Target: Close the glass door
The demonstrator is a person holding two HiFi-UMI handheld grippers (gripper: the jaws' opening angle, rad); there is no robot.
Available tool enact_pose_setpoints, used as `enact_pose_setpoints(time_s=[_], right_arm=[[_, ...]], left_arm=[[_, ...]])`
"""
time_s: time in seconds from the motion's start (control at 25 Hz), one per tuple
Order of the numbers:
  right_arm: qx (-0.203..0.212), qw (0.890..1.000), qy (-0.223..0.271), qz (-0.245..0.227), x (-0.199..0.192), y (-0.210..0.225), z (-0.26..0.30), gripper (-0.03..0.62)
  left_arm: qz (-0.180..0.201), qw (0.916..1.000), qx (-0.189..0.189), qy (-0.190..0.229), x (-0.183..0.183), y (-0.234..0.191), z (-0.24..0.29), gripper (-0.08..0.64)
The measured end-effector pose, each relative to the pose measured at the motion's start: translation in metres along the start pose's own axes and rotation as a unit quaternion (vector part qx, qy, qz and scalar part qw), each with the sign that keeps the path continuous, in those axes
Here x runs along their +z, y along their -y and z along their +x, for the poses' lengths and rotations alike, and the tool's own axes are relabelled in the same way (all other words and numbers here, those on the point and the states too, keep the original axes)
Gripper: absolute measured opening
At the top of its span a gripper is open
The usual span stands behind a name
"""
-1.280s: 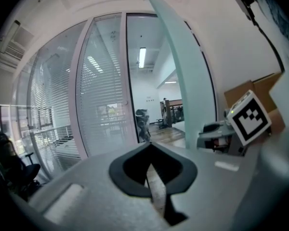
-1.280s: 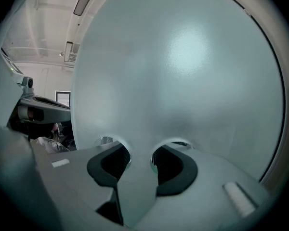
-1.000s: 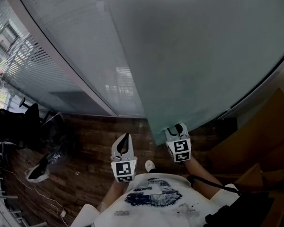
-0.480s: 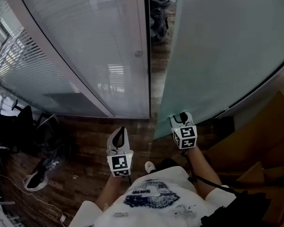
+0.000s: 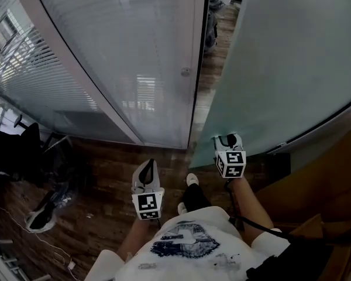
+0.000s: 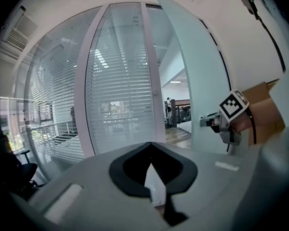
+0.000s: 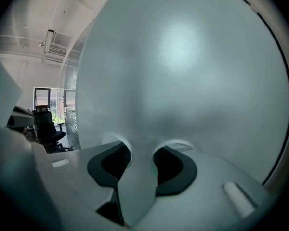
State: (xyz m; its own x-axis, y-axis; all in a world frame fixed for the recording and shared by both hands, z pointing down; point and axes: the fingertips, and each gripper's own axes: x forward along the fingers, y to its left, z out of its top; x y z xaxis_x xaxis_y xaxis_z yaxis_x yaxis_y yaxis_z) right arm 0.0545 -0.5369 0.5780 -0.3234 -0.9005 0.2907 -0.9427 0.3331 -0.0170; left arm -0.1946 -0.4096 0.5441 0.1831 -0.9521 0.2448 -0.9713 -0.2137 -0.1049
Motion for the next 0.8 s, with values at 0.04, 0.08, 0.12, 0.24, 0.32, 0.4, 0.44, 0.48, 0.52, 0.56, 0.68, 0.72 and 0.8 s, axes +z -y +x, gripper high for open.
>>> enact_pose_setpoints(time_s=[0.04,0.08,0.12,0.24,0.32,0.4,0.44,0.48,0.52,0.56,0.68,0.72,0.8], right_arm=[[-0.002,1.0,-0.001,-0.001,0.004,0.0,0.005,0.15],[-0.004,1.0,-0.002,-0.002,0.007,0.0,0.009,0.15],[-0.006,1.0,-0.002,-0.003,0.01,0.0,0.013,0.149],[-0.01,1.0,-0.002,-0.005,0.015,0.002,0.023,0.147],[-0.014,1.0,-0.001,-0.006,0.015,0.004,0.032,0.147],[-0.019,1.0,0.002,-0.007,0.015,0.007,0.043,0.147],[-0.023,1.0,0.004,-0.007,0.015,0.009,0.048,0.147],[-0.027,1.0,0.006,-0.006,0.017,0.01,0.052,0.147],[-0.031,0.999,0.009,-0.006,0.019,0.011,0.055,0.147],[-0.035,0.999,0.011,-0.006,0.021,0.012,0.058,0.147],[-0.047,0.999,0.015,-0.011,0.027,0.015,0.067,0.147],[-0.051,0.998,0.017,-0.014,0.029,0.016,0.07,0.147],[-0.06,0.998,0.02,-0.019,0.03,0.019,0.075,0.147]], left_arm=[[-0.002,1.0,0.002,-0.002,0.001,-0.005,0.003,0.002],[-0.004,1.0,0.005,-0.003,0.003,-0.01,0.006,0.003],[-0.005,1.0,0.006,-0.004,0.005,-0.013,0.009,0.002],[-0.005,1.0,0.007,-0.002,0.013,-0.016,0.022,0.002],[-0.004,1.0,0.004,0.001,0.016,-0.015,0.034,0.003],[-0.002,1.0,0.002,0.003,0.017,-0.015,0.048,0.002],[-0.001,1.0,0.0,0.003,0.018,-0.015,0.054,0.002],[-0.001,1.0,-0.002,0.002,0.019,-0.015,0.06,0.002],[-0.001,1.0,-0.004,0.0,0.019,-0.014,0.064,0.003],[-0.001,1.0,-0.005,-0.003,0.02,-0.013,0.068,0.003],[-0.002,1.0,-0.004,-0.005,0.023,-0.013,0.078,0.003],[-0.003,1.0,-0.001,-0.006,0.024,-0.014,0.082,0.003],[-0.004,0.9999,0.005,-0.009,0.023,-0.017,0.088,0.003]])
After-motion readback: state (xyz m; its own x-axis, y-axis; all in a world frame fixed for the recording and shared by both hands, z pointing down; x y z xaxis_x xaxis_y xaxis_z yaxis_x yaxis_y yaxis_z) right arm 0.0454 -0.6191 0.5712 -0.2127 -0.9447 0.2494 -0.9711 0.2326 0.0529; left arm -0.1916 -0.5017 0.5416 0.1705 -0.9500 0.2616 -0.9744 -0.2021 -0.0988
